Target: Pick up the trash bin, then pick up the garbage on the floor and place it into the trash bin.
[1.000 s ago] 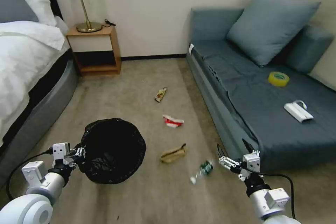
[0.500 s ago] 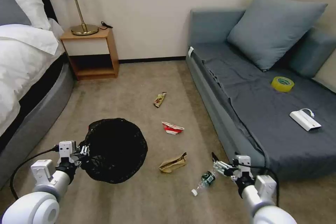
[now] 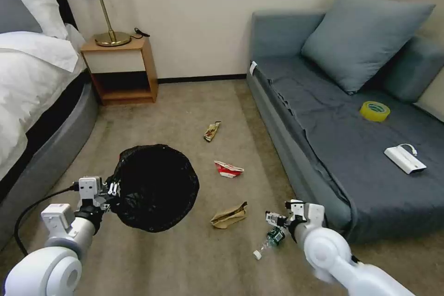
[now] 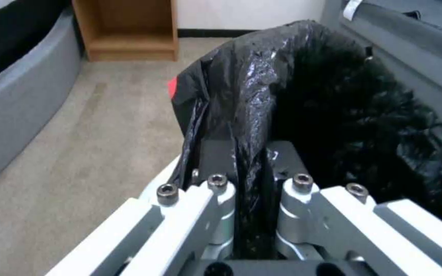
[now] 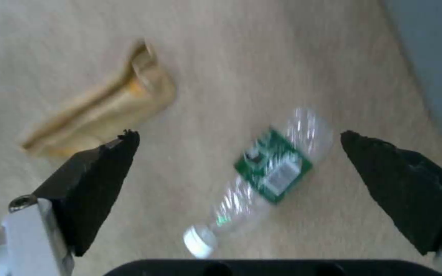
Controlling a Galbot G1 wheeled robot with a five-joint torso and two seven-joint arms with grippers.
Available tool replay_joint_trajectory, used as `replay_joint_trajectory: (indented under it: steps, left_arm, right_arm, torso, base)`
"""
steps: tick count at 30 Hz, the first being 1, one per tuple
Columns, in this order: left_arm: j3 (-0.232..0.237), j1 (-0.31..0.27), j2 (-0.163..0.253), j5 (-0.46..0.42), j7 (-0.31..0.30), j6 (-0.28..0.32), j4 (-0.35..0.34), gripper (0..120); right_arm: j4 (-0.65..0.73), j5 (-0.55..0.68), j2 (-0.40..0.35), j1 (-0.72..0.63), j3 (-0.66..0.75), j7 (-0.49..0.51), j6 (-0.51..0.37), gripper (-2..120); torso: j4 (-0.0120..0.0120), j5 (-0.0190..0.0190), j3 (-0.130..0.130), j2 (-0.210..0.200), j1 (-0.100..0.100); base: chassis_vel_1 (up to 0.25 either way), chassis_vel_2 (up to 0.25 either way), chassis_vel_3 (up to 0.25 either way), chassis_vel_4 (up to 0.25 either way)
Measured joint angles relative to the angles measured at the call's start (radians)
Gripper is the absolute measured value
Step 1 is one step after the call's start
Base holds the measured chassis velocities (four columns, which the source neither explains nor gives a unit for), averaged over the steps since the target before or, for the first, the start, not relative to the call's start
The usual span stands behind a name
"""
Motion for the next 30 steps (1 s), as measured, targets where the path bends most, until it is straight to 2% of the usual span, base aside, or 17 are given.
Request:
replay_joint_trajectory:
  steps: [7, 10, 14, 20, 30]
  left_arm:
    - [0.002, -0.020, -0.001, -0.008, 0.000, 0.002, 0.012, 6]
    - [0.008, -0.035, -0.003, -0.014, 0.002, -0.003, 0.034, 5]
    - [0.012, -0.046, 0.005, -0.019, 0.010, -0.015, 0.062, 5]
    - [0.015, -0.056, 0.019, -0.029, 0.018, -0.028, 0.089, 5]
    - [0.014, -0.066, 0.023, -0.037, 0.029, -0.043, 0.118, 5]
  right_arm:
    - [-0.104, 0.082, 0.034, 0.076, -0.070, 0.048, -0.053, 100]
    - [-0.178, 0.161, 0.056, 0.138, -0.103, 0.098, -0.092, 100]
    - [-0.258, 0.196, 0.073, 0.177, -0.125, 0.111, -0.109, 100]
    - [-0.377, 0.191, 0.106, 0.215, -0.139, 0.108, -0.113, 100]
    - [-0.534, 0.117, 0.179, 0.257, -0.134, 0.038, -0.104, 100]
  torso:
    - [-0.0001, 0.0000, 0.000, 0.000, 0.000]
    - [0.0001, -0.0002, 0.000, 0.000, 0.000]
    - [0.0000, -0.0002, 0.000, 0.000, 0.000]
    - [-0.0001, 0.0001, 0.000, 0.000, 0.000]
    - [0.0000, -0.0002, 0.000, 0.000, 0.000]
  base:
    - [0.000, 0.000, 0.000, 0.000]
    - [0.000, 0.000, 0.000, 0.000]
    - [0.000, 0.000, 0.000, 0.000]
    - [0.000, 0.000, 0.000, 0.000]
    - [0.000, 0.000, 0.000, 0.000]
